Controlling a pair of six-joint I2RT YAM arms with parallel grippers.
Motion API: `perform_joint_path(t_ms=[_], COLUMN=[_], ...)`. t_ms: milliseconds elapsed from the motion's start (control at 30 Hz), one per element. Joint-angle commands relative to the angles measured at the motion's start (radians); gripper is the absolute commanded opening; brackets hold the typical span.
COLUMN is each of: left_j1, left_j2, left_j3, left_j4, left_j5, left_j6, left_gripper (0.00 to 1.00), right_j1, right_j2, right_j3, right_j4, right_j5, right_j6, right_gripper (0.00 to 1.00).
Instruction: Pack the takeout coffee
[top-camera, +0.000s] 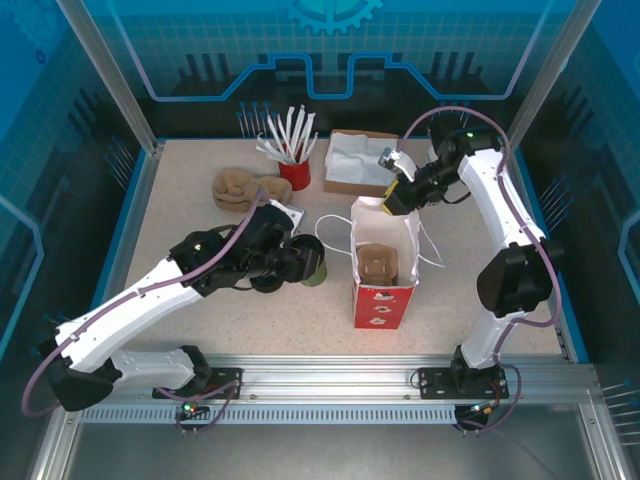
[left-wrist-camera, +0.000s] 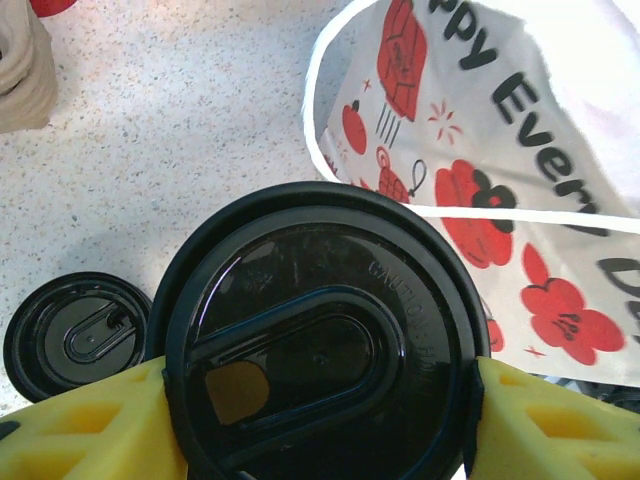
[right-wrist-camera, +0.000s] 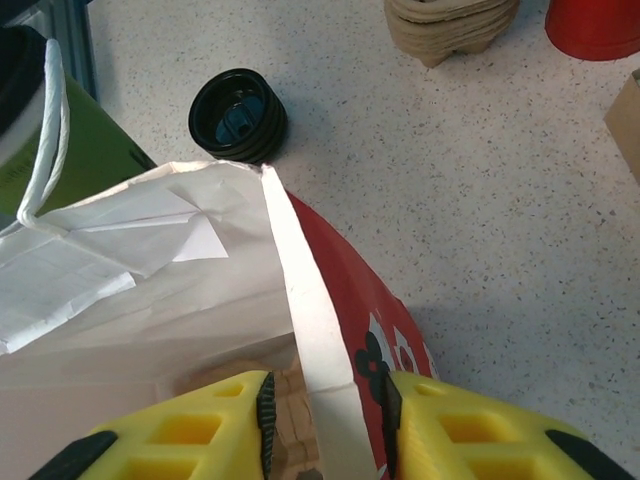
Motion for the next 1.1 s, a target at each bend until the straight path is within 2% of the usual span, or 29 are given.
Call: perform_joint_path(t_ms=[0, 233, 1067], left_j1=[-0.004, -0.004, -0.008], left_j2=[-0.03, -0.043, -0.048], left_j3=[0.046, 0.085, 0.294], left_j4=[-0.031, -0.044, -0.143], left_j5=[0.024, 0.033, 0.042], left_j6=[0.018, 0.016, 0.065], left_gripper=[0.61, 0.61, 0.59], right_j1=[0.013, 0.019, 0.08], right_j2=[0.023, 0.011, -0.321], right_j3=[0.049, 0.085, -0.201], right_j4=[-0.028, -0.028, 0.336], right_j5=[0.001, 0.008, 0.167], right_j6=[-0.005, 0.013, 0.392], right_gripper=[0.24, 0.01, 0.0])
